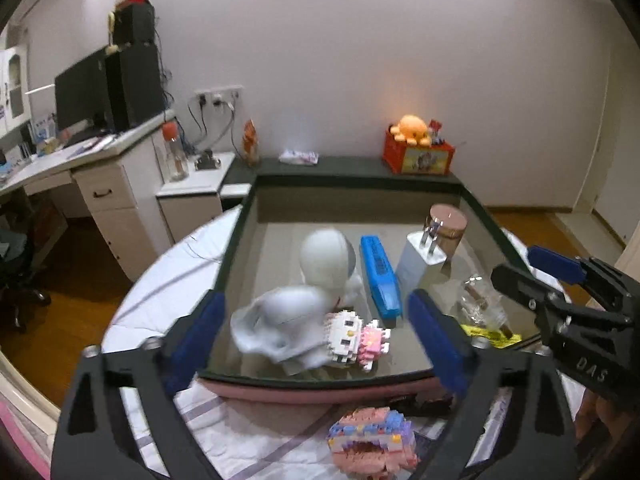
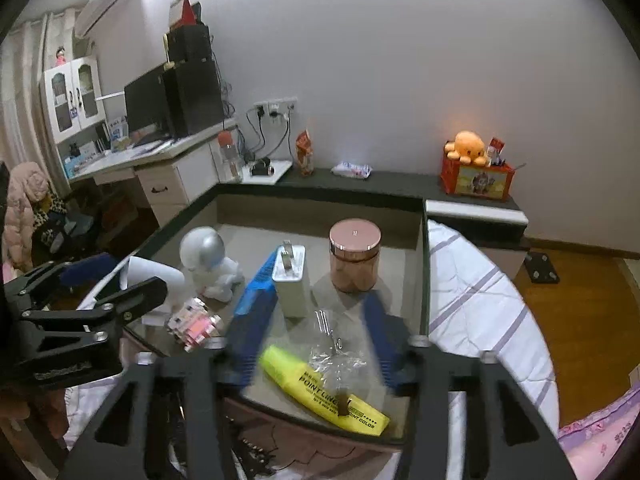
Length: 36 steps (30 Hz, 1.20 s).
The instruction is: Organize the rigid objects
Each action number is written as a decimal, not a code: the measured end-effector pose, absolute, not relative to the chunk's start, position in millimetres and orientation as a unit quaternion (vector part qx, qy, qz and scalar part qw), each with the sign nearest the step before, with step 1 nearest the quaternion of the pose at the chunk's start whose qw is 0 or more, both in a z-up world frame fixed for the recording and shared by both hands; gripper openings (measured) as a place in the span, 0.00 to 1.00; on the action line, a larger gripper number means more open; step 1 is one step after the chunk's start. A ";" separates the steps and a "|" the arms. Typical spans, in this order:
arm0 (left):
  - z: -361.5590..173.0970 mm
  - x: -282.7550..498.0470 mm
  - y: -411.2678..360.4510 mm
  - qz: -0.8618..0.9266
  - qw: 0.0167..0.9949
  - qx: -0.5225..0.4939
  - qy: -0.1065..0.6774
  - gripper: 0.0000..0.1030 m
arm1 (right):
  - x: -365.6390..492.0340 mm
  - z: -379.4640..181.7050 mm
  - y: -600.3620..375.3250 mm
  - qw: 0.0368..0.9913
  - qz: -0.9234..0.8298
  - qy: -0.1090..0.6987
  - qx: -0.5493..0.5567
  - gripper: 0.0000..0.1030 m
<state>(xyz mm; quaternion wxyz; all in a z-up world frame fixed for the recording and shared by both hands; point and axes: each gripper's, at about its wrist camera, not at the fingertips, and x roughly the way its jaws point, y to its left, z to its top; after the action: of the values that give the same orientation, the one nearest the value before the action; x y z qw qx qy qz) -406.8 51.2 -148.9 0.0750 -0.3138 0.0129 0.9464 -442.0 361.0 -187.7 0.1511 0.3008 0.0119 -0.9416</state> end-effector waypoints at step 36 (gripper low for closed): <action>-81.0 -196.2 4.2 0.984 0.030 -0.176 0.006 1.00 | -252.4 -118.9 362.4 0.104 -0.981 0.016 0.162 1.00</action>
<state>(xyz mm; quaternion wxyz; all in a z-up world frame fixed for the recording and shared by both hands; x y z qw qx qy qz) -196.2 4.2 -81.0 0.0300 -0.1765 0.0060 0.9838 -252.4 362.4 -118.9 0.1038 0.1618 0.0160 -0.9812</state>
